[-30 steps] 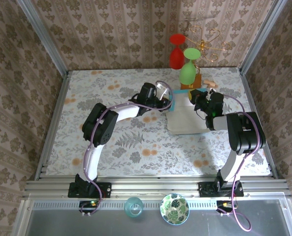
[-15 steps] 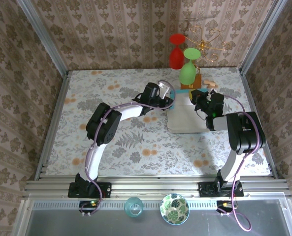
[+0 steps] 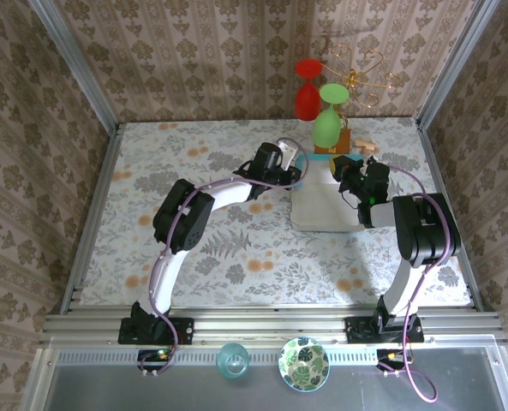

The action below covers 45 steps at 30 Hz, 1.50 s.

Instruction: Fold the paper box

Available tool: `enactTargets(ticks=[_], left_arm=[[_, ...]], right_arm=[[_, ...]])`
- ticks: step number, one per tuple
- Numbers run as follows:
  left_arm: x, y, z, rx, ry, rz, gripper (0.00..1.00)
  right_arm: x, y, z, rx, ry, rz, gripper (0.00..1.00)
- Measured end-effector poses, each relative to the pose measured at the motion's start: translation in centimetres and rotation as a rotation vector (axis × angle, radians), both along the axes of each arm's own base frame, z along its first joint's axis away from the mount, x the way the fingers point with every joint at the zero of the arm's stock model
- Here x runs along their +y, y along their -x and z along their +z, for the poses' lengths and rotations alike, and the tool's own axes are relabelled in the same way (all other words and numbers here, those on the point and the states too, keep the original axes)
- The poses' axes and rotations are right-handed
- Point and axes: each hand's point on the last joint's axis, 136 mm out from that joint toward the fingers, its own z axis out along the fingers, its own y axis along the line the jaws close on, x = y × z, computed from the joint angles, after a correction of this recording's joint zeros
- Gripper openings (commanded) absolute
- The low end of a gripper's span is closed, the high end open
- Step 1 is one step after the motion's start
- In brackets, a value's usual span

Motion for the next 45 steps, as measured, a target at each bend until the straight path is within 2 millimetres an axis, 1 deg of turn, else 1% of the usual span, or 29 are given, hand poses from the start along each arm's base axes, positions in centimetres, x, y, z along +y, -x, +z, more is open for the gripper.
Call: enactTargets(ticks=[6, 9, 12, 17, 20, 23, 27, 30, 36, 45], left_arm=[[-0.1, -0.4, 0.0, -0.016, -0.026, 0.044, 0.05], [-0.2, -0.5, 0.0, -0.025, -0.043, 0.064, 0.04], [-0.3, -0.6, -0.1, -0.033, -0.062, 0.086, 0.05], [-0.3, -0.8, -0.1, -0.047, -0.091, 0.121, 0.14], [-0.5, -1.1, -0.5, -0.053, -0.106, 0.14, 0.14], [-0.6, -1.3, -0.9, -0.055, -0.12, 0.153, 0.12], [-0.5, -1.5, -0.9, -0.054, -0.135, 0.168, 0.04], [-0.4, -1.6, -0.8, -0.056, -0.152, 0.185, 0.0], [0.4, -1.7, -0.9, -0.055, -0.218, 0.243, 0.0], [0.9, -1.7, -0.9, -0.099, -0.278, 0.295, 0.0]], right_arm=[[-0.2, -0.1, -0.1, 0.002, -0.001, -0.011, 0.0], [-0.4, -0.1, -0.1, 0.003, -0.002, -0.021, 0.0], [-0.4, -0.2, -0.1, 0.003, 0.0, -0.032, 0.0], [-0.2, -0.3, -0.1, 0.006, -0.004, -0.051, 0.0], [-0.2, -0.4, -0.1, 0.007, -0.005, -0.059, 0.0], [-0.1, -0.3, -0.1, 0.007, -0.006, -0.06, 0.0], [-0.1, -0.4, -0.1, 0.009, -0.006, -0.065, 0.0], [0.0, -0.4, -0.1, 0.011, -0.006, -0.065, 0.0], [0.5, -0.1, -0.1, 0.029, -0.004, -0.069, 0.0], [1.4, 1.4, 0.2, 0.097, 0.017, -0.091, 0.0]])
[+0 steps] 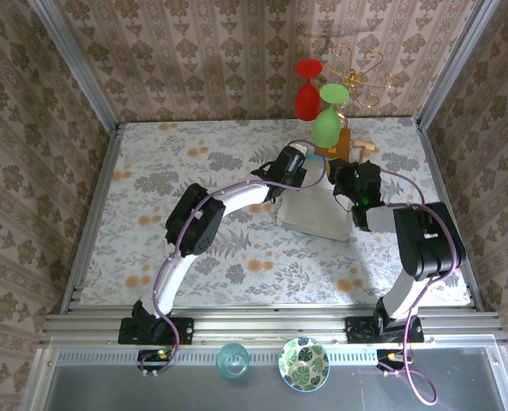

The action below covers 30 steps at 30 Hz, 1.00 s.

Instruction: Fold the paper box

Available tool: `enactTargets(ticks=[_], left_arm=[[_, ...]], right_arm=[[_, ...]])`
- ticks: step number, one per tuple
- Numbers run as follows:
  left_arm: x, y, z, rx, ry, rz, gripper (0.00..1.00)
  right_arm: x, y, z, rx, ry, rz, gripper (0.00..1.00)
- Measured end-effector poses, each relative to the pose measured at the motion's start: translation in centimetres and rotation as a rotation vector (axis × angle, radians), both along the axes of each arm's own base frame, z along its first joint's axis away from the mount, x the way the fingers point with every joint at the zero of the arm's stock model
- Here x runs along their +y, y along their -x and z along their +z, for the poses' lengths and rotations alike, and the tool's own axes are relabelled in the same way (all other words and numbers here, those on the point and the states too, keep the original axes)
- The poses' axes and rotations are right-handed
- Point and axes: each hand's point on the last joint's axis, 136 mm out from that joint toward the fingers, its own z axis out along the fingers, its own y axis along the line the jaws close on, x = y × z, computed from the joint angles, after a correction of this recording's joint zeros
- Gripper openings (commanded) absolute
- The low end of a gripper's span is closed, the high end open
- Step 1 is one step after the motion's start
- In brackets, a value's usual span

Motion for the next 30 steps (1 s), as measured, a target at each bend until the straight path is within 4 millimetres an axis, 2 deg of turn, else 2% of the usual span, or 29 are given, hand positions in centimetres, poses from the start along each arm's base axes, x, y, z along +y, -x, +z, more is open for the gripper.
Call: enactTargets(ticks=[10, 12, 17, 20, 23, 25, 27, 30], left_arm=[[0.6, -0.1, -0.1, -0.028, -0.037, 0.014, 0.0], [0.9, 0.1, -0.1, -0.034, -0.041, 0.018, 0.0], [1.6, 0.5, -0.1, -0.051, -0.042, 0.018, 0.0], [2.0, 0.9, -0.1, -0.064, -0.036, 0.016, 0.0], [2.8, 1.4, -0.1, -0.07, -0.039, 0.017, 0.0], [3.5, 1.6, -0.2, -0.074, -0.043, 0.019, 0.0], [4.2, 1.8, -0.1, -0.078, -0.046, 0.025, 0.0], [6.0, 2.1, -0.1, -0.076, -0.056, 0.039, 0.0]], right_arm=[[0.8, 0.4, -0.2, 0.025, 0.013, -0.011, 0.02], [1.1, 0.5, -0.2, 0.029, 0.017, -0.012, 0.08], [1.8, 1.8, 0.4, 0.044, 0.015, -0.006, 0.36], [1.7, 3.1, 1.8, 0.039, 0.013, -0.016, 0.47], [0.6, 4.6, 4.8, 0.011, 0.032, -0.045, 0.52], [-0.5, 5.8, 7.4, -0.027, 0.049, -0.067, 0.52], [-1.7, 6.9, 9.2, -0.055, 0.067, -0.09, 0.47], [-3.8, 7.8, 9.7, -0.044, 0.106, -0.13, 0.43]])
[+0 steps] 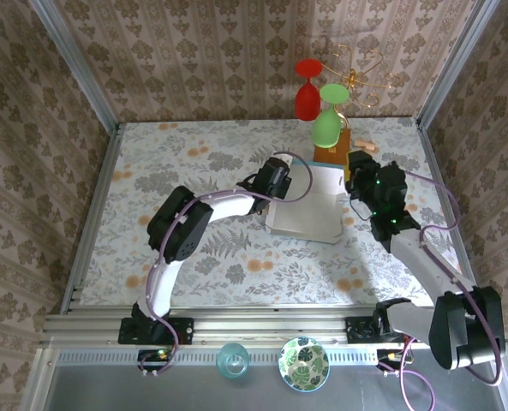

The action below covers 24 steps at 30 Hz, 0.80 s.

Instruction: Fold the paper box

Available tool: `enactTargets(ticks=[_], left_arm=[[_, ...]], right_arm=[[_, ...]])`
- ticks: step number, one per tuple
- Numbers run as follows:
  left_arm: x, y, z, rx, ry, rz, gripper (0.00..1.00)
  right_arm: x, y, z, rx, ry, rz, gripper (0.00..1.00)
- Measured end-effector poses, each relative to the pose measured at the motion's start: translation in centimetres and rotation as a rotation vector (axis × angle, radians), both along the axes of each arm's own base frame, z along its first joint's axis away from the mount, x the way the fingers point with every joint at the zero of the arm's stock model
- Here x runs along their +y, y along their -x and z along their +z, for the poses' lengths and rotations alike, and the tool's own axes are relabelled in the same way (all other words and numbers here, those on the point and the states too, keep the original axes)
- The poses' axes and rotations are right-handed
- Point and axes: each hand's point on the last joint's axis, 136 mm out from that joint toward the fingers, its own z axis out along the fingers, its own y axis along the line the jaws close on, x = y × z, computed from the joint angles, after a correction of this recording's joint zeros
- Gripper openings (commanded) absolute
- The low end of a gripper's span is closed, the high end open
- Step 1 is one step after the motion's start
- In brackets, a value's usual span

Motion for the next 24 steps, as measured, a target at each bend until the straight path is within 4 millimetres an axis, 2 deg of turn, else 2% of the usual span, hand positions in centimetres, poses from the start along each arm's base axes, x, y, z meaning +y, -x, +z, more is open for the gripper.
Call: enactTargets(ticks=[3, 8, 13, 19, 24], left_arm=[[1.8, 0.4, 0.0, 0.0, -0.016, 0.015, 0.0], [3.6, 1.0, -0.2, -0.005, -0.027, 0.029, 0.0], [3.6, 0.9, -0.1, -0.018, -0.018, 0.032, 0.0], [3.2, 0.9, 0.4, -0.026, -0.012, 0.029, 0.0], [2.4, 0.6, 1.2, -0.042, 0.003, 0.023, 0.0]], right_arm=[[-1.3, 0.0, -1.9, 0.066, 0.038, -0.024, 0.39], [-0.8, -1.2, -5.2, 0.166, 0.065, 0.017, 0.35], [0.0, -3.1, -6.7, 0.209, 0.069, 0.054, 0.35], [0.7, -4.9, -6.0, 0.188, 0.072, 0.077, 0.35], [1.0, -5.2, -8.0, 0.229, 0.074, 0.085, 0.36]])
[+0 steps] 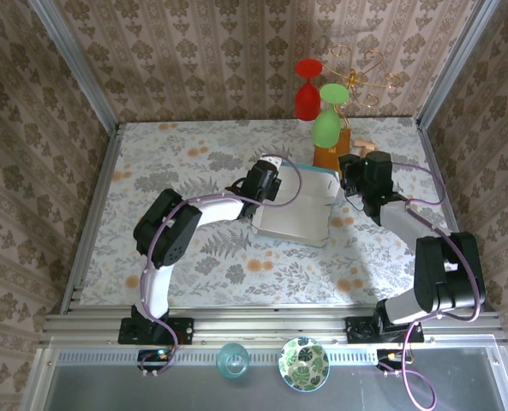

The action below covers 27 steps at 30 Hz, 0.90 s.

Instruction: Fold the paper box

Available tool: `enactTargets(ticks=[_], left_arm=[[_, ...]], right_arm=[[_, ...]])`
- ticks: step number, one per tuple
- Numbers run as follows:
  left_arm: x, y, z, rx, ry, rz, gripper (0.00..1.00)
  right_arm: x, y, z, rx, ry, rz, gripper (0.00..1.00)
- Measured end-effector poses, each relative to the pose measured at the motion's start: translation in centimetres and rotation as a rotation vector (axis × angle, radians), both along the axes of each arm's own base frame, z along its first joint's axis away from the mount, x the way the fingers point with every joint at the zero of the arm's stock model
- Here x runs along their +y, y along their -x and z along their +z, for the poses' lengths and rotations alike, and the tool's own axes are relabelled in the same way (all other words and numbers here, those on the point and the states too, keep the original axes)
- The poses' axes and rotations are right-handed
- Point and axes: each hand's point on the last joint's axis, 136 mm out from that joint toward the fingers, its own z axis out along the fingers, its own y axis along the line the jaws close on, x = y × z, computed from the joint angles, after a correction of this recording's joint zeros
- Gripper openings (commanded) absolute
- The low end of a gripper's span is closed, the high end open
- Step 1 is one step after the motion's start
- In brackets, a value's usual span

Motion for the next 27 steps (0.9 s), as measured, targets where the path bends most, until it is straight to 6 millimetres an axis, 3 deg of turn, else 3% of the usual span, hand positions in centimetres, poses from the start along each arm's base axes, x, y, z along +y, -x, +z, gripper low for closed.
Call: enactTargets(ticks=[13, 19, 23, 27], left_arm=[[-0.1, -0.3, -1.0, 0.018, 0.005, 0.024, 0.0], [0.0, -0.3, -1.1, 0.02, 0.01, 0.031, 0.0], [0.0, -0.3, -1.0, 0.02, 0.011, 0.03, 0.0], [-0.2, -0.2, -1.1, 0.025, 0.017, 0.02, 0.0]], right_arm=[[1.5, 0.2, -0.6, 0.01, 0.011, 0.036, 0.38], [1.4, 0.3, -0.4, 0.008, 0.021, 0.042, 0.43], [0.0, 2.4, 2.1, -0.044, 0.083, 0.062, 0.43], [-4.1, 4.7, 6.0, -0.165, 0.182, 0.031, 0.38]])
